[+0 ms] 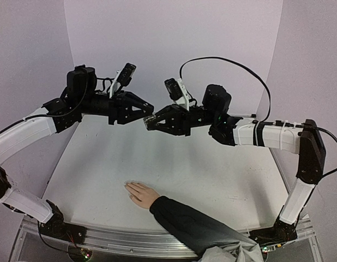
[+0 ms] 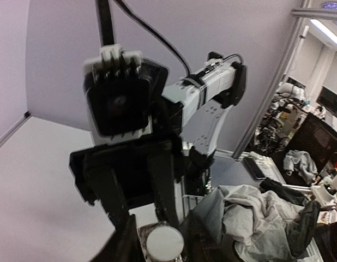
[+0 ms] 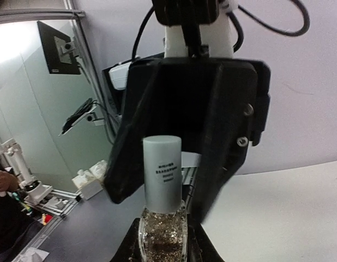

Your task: Paint the nails

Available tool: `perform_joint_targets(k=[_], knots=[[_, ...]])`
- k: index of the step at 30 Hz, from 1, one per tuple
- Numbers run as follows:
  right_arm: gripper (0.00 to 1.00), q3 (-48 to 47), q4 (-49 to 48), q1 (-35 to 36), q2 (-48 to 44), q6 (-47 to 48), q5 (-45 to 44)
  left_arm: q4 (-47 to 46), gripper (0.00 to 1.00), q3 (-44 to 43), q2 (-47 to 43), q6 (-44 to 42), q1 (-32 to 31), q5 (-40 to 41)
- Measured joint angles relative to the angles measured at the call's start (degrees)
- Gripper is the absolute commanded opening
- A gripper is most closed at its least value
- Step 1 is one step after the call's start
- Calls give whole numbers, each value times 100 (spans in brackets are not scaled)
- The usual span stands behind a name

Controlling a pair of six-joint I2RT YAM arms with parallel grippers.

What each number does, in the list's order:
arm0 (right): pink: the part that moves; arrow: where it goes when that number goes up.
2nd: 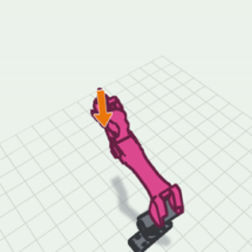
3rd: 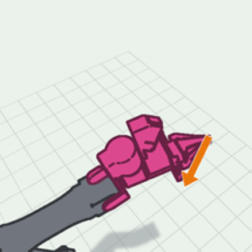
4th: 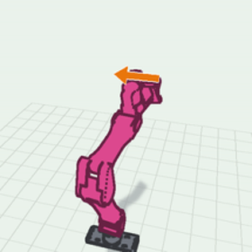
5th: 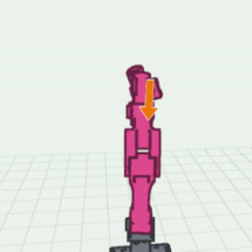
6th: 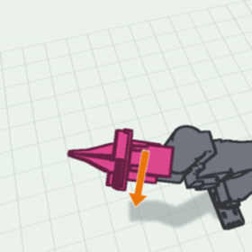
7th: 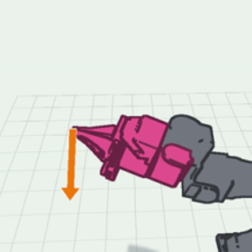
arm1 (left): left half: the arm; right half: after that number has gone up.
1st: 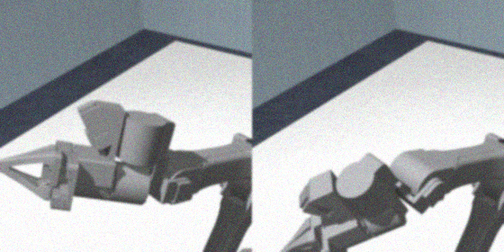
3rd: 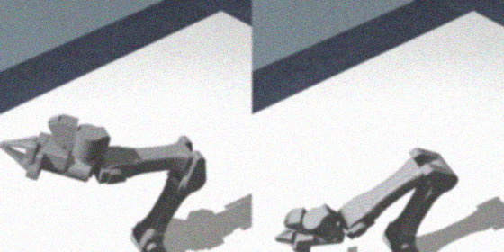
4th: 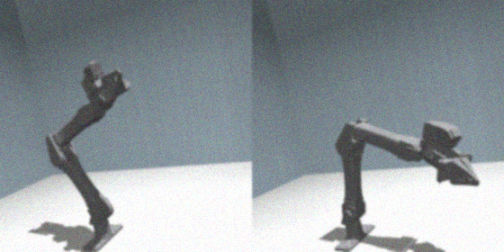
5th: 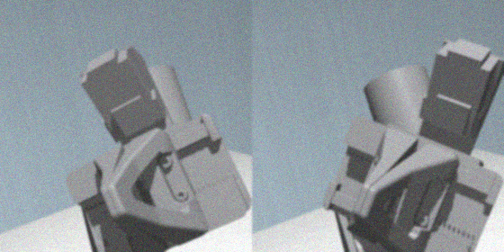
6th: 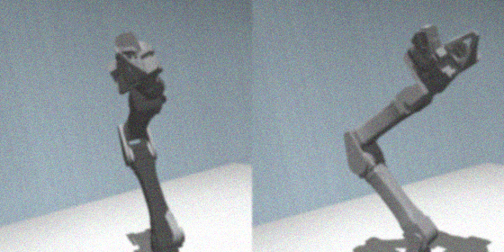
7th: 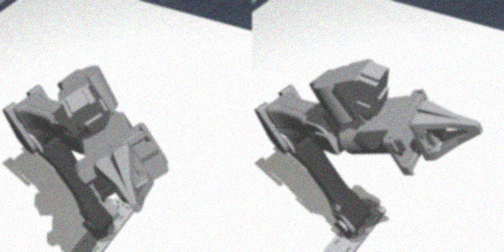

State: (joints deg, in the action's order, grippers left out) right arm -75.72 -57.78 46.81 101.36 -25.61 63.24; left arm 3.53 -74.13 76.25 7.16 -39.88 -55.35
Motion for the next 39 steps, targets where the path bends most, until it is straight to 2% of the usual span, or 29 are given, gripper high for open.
perform_joint_targets(k=[4, 8, 15, 21, 30, 37, 39], knots=[[0, 162, 487, -105, -319, 601, -1019, 382, 80, 44, -48, 267, 26, 942], [0, 201, 1071, -144, -599, 1276, -2675, 684, 86, 155, -341, 717, 85, 2020], [0, 208, 1665, 81, -557, 1843, -5344, 1019, 86, 258, -835, 2011, 87, 3679], [0, -46, 1878, 708, -184, 2205, -6867, 1071, 85, 149, -592, 2522, 92, 4153], [0, -398, 2061, 1187, 129, 2605, -7558, 1091, 71, 63, -258, 2741, 92, 4398], [0, -531, 2059, 1224, 162, 2806, -7624, 1032, 73, -63, -70, 2601, 79, 4336], [0, -590, 2061, 1241, 197, 2846, -7630, 968, 64, -101, -2, 2483, 22, 4336]])
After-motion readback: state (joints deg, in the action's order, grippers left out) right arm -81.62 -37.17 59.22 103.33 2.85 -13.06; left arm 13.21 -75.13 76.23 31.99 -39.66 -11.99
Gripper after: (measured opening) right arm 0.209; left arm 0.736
